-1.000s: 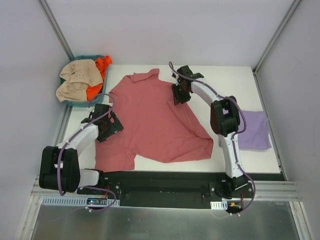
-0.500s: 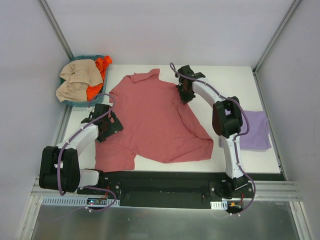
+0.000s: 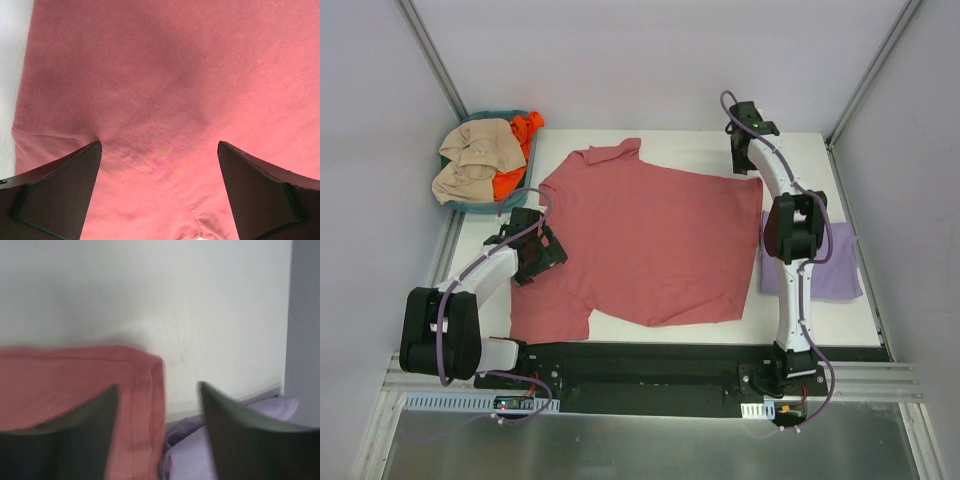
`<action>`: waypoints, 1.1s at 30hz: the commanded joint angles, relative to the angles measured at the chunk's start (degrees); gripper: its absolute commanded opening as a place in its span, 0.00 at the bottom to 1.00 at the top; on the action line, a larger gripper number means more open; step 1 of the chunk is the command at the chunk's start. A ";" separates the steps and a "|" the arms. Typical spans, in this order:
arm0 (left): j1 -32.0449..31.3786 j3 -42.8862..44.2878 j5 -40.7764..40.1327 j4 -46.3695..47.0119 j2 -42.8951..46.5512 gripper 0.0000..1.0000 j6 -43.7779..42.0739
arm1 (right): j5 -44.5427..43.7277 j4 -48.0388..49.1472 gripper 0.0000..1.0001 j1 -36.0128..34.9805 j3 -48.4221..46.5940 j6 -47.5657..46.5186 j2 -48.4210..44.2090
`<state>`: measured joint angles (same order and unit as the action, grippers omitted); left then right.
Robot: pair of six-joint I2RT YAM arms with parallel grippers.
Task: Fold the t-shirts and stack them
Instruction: Flatten out the tshirt
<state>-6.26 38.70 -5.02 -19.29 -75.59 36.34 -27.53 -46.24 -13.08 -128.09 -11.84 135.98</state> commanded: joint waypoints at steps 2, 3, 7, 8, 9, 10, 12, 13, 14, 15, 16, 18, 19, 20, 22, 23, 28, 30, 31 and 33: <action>0.64 1.38 2.37 0.04 3.17 0.99 -0.83 | -6.50 -1.23 0.96 1.75 -3.40 -0.20 -2.64; 0.64 1.55 2.99 0.04 3.95 0.99 -0.66 | -4.74 -0.61 0.96 1.83 -1.91 -0.12 -4.39; 0.64 2.61 4.84 0.04 7.20 0.99 0.75 | 5.53 -0.52 0.96 1.57 6.25 3.21 -13.17; 0.64 2.96 4.93 0.21 7.91 0.99 0.93 | 7.56 -0.52 0.96 1.39 9.50 4.01 -15.90; 0.55 3.40 6.23 0.30 8.79 0.99 1.02 | 9.49 -0.43 0.96 1.13 13.10 5.14 -18.45; 0.64 3.66 6.77 0.39 9.23 0.99 1.02 | 11.43 -0.52 0.96 0.69 16.52 6.20 -21.34; 0.64 4.19 7.65 0.39 10.46 0.99 0.93 | 14.24 -0.17 0.96 -0.36 25.04 9.71 -27.32; 0.64 4.02 8.09 0.39 10.99 0.99 1.19 | 15.48 0.35 0.96 -0.97 30.39 11.29 -30.92; 0.64 3.58 8.88 0.39 11.60 0.99 1.54 | 16.10 1.84 0.96 -1.85 38.10 13.92 -35.39; 0.64 2.79 9.23 0.57 12.04 0.99 1.98 | 16.45 3.33 0.96 -2.99 43.31 15.51 -39.53; 0.55 2.09 9.58 0.57 12.66 0.99 2.16 | 16.89 5.17 0.96 -4.05 49.28 16.92 -43.48; 0.55 0.42 10.02 0.66 13.36 0.99 2.42 | 17.94 8.17 0.96 -6.51 59.22 20.52 -50.69; 0.64 -0.46 10.46 0.66 13.63 0.99 2.51 | 18.99 8.88 0.96 -7.82 63.80 22.19 -53.77; 0.64 -1.34 10.90 0.66 13.80 0.99 2.60 | 20.22 9.32 0.96 -9.58 67.15 23.77 -56.94; 0.64 -3.09 11.87 0.92 14.15 0.99 3.04 | 20.76 9.50 0.96 -13.26 74.44 27.81 -62.22; 0.64 -3.97 12.22 0.92 14.50 0.99 3.21 | 21.46 9.41 0.96 -15.11 77.09 29.48 -64.68; 0.64 -8.89 11.61 2.23 18.01 0.99 5.05 | 20.77 7.84 0.98 -24.52 88.43 42.03 -75.05; 0.55 -10.65 11.43 3.29 19.69 0.99 6.37 | 18.66 8.00 0.98 -26.46 93.61 49.41 -79.36; 0.55 -11.36 11.43 3.90 20.48 0.99 7.07 | 18.48 9.57 0.99 -26.73 96.60 52.50 -81.56; 0.55 -12.68 11.61 5.13 22.23 0.99 8.04 | 17.34 13.26 0.97 -26.82 101.09 57.60 -85.25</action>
<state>-6.26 28.08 5.87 -17.85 -56.88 41.15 -7.14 -38.00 -39.24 -33.93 29.56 57.28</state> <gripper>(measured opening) 0.990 0.987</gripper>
